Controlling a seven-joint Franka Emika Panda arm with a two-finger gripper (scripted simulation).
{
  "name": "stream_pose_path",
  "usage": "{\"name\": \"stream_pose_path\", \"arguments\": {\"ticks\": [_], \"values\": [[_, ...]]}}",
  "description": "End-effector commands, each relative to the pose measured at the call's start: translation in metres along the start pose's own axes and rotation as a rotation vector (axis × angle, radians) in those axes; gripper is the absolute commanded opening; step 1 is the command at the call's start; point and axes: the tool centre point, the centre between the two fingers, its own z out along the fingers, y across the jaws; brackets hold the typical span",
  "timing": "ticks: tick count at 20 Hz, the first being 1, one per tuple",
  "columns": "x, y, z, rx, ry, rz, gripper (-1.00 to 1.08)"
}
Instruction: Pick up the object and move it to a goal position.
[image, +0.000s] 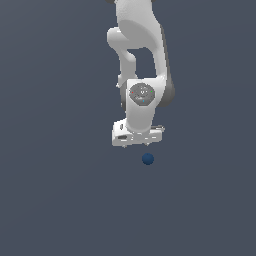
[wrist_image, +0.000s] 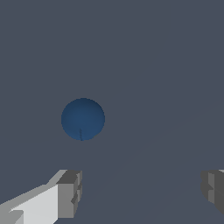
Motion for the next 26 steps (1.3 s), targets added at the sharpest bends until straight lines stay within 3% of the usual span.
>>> {"name": "stream_pose_path", "arguments": {"ticks": [1, 10, 17, 26], "values": [[0.012, -0.018, 0.01, -0.001, 0.017, -0.052, 1.0], [0.033, -0.056, 0.029, -0.001, 0.053, -0.154, 1.0], [0.033, -0.056, 0.036, 0.0, 0.052, -0.154, 1.0], [0.035, -0.057, 0.077, 0.0, 0.054, -0.157, 1.0]]}}
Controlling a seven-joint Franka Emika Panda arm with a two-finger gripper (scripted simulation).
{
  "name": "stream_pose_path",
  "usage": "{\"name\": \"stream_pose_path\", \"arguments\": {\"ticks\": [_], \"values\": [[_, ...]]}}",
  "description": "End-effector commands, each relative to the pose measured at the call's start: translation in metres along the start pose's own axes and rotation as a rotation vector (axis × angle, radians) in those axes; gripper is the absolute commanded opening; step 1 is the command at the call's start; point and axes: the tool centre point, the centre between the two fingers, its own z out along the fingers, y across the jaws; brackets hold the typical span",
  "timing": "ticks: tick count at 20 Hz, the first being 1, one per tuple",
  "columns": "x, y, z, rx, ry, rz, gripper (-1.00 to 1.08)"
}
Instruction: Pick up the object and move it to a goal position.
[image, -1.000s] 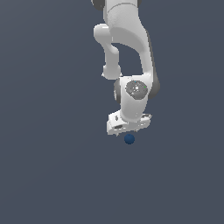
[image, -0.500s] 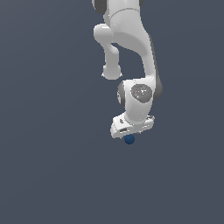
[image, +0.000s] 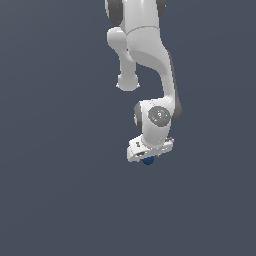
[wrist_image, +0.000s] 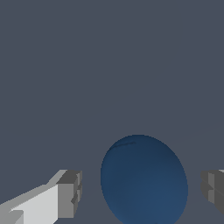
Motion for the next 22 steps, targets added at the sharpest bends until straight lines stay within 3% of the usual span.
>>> {"name": "stream_pose_path", "arguments": {"ticks": [1, 4, 5, 22], "values": [[0.0008, -0.0001, 0.0071, 0.0, 0.002, -0.001, 1.0], [0.0017, 0.0, 0.0087, 0.0, 0.002, -0.001, 1.0], [0.0017, 0.0, 0.0087, 0.0, 0.002, -0.001, -1.0], [-0.0055, 0.0052, 0.003, 0.0, 0.002, -0.001, -1.0]]}}
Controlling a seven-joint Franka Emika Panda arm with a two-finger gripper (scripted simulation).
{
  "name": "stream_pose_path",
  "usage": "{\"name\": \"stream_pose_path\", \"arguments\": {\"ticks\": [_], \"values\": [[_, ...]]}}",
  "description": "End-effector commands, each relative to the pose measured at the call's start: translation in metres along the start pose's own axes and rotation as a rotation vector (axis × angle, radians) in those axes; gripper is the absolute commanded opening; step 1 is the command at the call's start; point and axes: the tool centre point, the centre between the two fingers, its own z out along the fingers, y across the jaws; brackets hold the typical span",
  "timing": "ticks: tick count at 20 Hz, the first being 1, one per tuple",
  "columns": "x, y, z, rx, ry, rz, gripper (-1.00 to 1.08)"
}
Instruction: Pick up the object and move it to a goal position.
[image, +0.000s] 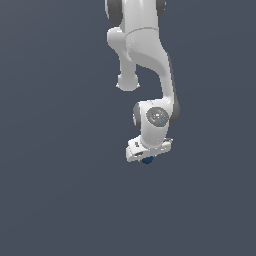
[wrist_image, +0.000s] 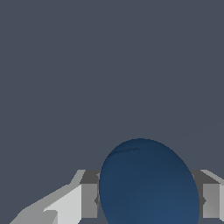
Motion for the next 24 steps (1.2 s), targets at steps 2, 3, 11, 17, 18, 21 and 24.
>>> {"name": "stream_pose_path", "arguments": {"ticks": [2, 3, 11, 17, 18, 21, 24], "values": [[-0.007, 0.006, -0.006, 0.0, 0.001, 0.001, -1.0], [-0.01, 0.008, -0.008, 0.0, 0.001, 0.001, -1.0], [-0.046, 0.034, -0.036, -0.001, 0.001, 0.001, -1.0], [-0.09, 0.066, -0.07, -0.001, 0.001, 0.001, -1.0], [-0.098, 0.072, -0.076, -0.001, 0.001, 0.001, -1.0], [-0.121, 0.089, -0.094, -0.001, 0.001, 0.001, -1.0], [-0.144, 0.106, -0.112, 0.0, 0.002, 0.001, -1.0]]}}
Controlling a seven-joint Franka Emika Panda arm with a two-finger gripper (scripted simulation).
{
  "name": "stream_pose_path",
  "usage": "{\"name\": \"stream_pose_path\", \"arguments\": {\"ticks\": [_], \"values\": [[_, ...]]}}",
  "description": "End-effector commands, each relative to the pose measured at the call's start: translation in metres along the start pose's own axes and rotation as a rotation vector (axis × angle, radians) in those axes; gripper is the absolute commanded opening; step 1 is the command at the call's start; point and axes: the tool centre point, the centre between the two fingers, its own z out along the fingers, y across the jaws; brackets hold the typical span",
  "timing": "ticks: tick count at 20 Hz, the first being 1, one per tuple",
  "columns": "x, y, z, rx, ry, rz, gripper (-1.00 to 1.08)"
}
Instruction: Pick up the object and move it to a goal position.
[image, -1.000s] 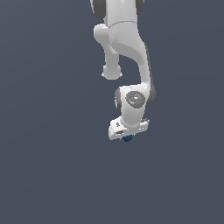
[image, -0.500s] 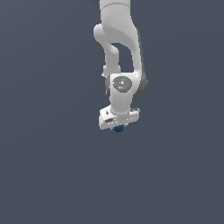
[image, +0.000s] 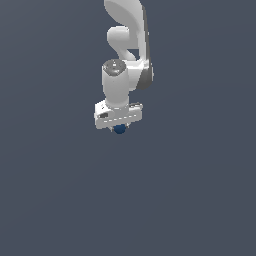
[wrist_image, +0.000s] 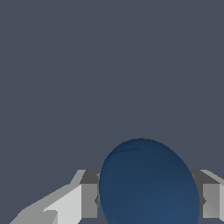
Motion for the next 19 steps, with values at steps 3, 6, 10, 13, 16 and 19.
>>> {"name": "stream_pose_path", "arguments": {"ticks": [3, 6, 10, 13, 16, 19], "values": [[-0.033, 0.025, -0.027, 0.001, 0.002, 0.0, -1.0], [-0.051, 0.039, -0.042, 0.002, 0.002, 0.0, -1.0], [-0.07, 0.055, -0.058, 0.002, 0.002, 0.0, -1.0], [-0.08, 0.064, -0.067, 0.002, 0.002, 0.0, -1.0], [-0.087, 0.069, -0.073, 0.001, 0.002, -0.001, -1.0], [-0.089, 0.072, -0.075, 0.001, 0.002, -0.001, -1.0]]}}
